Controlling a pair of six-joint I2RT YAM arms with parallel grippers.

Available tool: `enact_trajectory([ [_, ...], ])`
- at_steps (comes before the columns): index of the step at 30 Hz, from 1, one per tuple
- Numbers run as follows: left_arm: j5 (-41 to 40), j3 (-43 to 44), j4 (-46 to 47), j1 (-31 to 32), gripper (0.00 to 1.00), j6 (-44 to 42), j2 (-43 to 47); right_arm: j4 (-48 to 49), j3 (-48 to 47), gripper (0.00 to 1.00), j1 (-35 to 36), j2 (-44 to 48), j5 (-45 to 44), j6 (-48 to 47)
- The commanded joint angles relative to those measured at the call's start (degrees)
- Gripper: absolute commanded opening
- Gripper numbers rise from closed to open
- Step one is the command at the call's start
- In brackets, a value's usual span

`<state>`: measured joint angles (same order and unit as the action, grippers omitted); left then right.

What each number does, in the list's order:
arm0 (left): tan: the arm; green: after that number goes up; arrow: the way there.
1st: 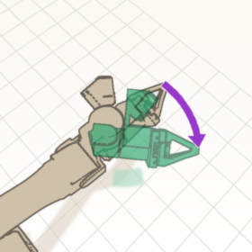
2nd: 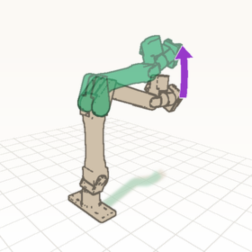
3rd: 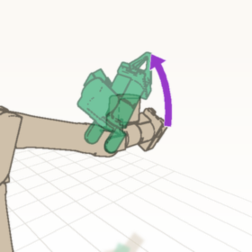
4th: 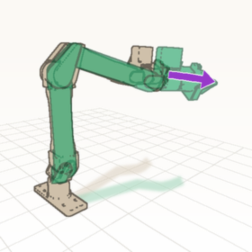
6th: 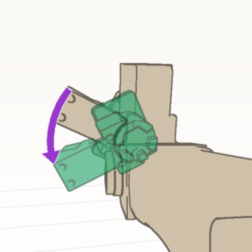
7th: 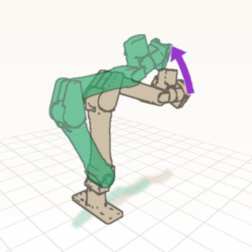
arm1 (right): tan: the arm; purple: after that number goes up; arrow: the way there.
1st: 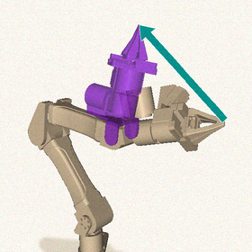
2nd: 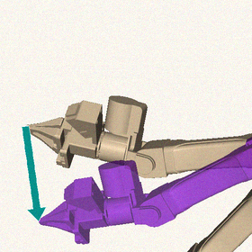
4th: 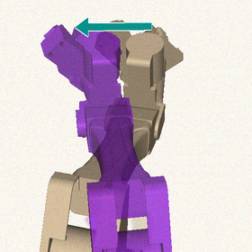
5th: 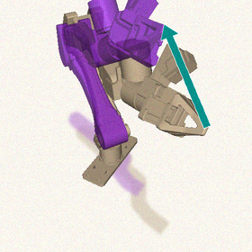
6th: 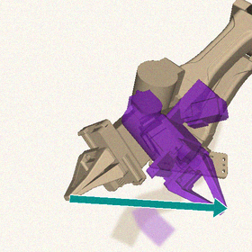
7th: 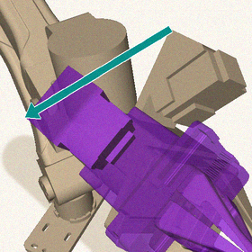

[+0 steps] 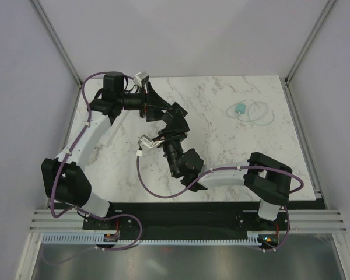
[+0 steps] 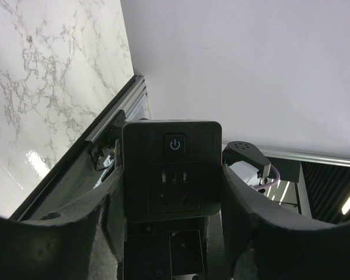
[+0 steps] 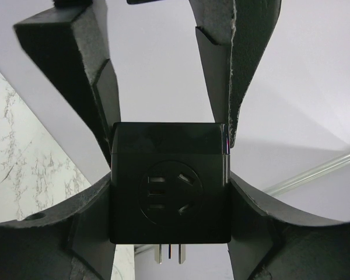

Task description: Insert the plug

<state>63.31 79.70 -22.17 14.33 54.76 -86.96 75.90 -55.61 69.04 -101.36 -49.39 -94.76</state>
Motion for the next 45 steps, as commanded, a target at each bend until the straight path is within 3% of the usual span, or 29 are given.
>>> enact_trajectory([
  [1, 3.84, -1.03, 0.46, 2.46, 0.45, 0.79, 0.21, 15.95, -0.81, 0.2, 0.66, -0.77, 3.95, 1.07],
  [2, 3.84, -1.21, 0.46, 2.55, 0.29, 0.7, 0.12, 15.77, -0.72, 0.21, 0.75, -0.77, 3.95, 1.16],
  [5, 3.67, -1.39, 0.46, 2.55, 0.02, 0.96, -0.4, 15.25, -0.64, 0.29, 0.75, -0.86, 3.16, 1.33],
  [8, 3.31, -0.34, 0.55, 2.37, 0.02, 1.66, -0.84, 15.42, -0.55, 0.57, 0.75, -1.99, 1.49, 0.64],
  [10, 3.31, 0.19, 0.81, 2.37, 0.02, 2.54, -1.02, 16.81, -0.29, 0.63, 0.75, -2.61, 0.7, -0.07],
  [11, 3.31, 0.45, 1.08, 2.37, 0.02, 2.89, -1.28, 17.44, -0.11, 0.73, 0.66, -3.48, 0.43, -1.2],
  [20, 3.49, 3.26, 6.08, 2.37, 0.02, 9.57, -2.25, 24.2, 2.26, 0.98, 0.92, -5.95, -3.0, -2.45],
  [32, 3.23, 8.63, 9.69, 1.05, 0.02, 14.58, -5.85, 24.65, 2.27, 0.98, 0.84, -5.77, -7.48, 1.25],
  [45, 2.96, 7.48, 10.48, -0.88, 0.02, 15.64, -7.95, 24.13, 1.82, 0.98, 0.13, -7.62, -6.51, -4.99],
])
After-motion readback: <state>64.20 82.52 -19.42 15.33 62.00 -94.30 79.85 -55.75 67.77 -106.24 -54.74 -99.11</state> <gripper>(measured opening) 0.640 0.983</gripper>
